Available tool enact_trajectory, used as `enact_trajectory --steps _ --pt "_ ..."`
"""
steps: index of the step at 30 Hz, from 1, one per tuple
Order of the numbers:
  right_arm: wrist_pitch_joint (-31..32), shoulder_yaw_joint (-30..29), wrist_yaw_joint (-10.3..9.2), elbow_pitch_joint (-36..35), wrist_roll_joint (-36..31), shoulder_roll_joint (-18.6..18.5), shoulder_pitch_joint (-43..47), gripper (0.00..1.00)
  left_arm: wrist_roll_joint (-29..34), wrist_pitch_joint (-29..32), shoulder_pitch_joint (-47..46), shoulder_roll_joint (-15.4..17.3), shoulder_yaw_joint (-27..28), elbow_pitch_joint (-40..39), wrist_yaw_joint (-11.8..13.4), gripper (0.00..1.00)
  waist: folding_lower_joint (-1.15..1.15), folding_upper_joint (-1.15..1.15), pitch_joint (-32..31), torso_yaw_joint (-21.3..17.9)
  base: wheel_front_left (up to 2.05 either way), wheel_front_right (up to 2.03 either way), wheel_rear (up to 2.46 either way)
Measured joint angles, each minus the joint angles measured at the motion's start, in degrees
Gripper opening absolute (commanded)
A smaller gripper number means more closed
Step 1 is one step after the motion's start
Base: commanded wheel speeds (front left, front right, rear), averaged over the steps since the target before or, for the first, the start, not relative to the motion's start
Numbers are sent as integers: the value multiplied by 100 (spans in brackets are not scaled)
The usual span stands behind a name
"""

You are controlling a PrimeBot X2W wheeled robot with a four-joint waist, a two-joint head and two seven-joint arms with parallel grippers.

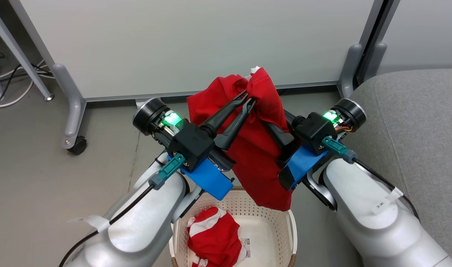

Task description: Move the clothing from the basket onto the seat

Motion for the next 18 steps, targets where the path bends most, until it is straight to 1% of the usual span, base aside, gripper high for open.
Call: enact_trajectory --steps 11,12,13,18 --pt "0 4 0 22 32 -2 2 0 1 0 8 -5 11 23 0 0 0 0 -10 0 0 0 0" --pt "0 1 0 21 32 -1 2 0 8 0 15 -9 23 30 0 38 0 0 -10 0 0 0 0" --pt "0 -2 0 22 32 -1 4 0 8 0 24 -12 31 42 0 100 0 0 -9 -1 0 0 0" --pt "1 -62 0 30 36 0 11 0 60 -1 34 -35 83 14 0 100 0 0 7 3 0 0 0"
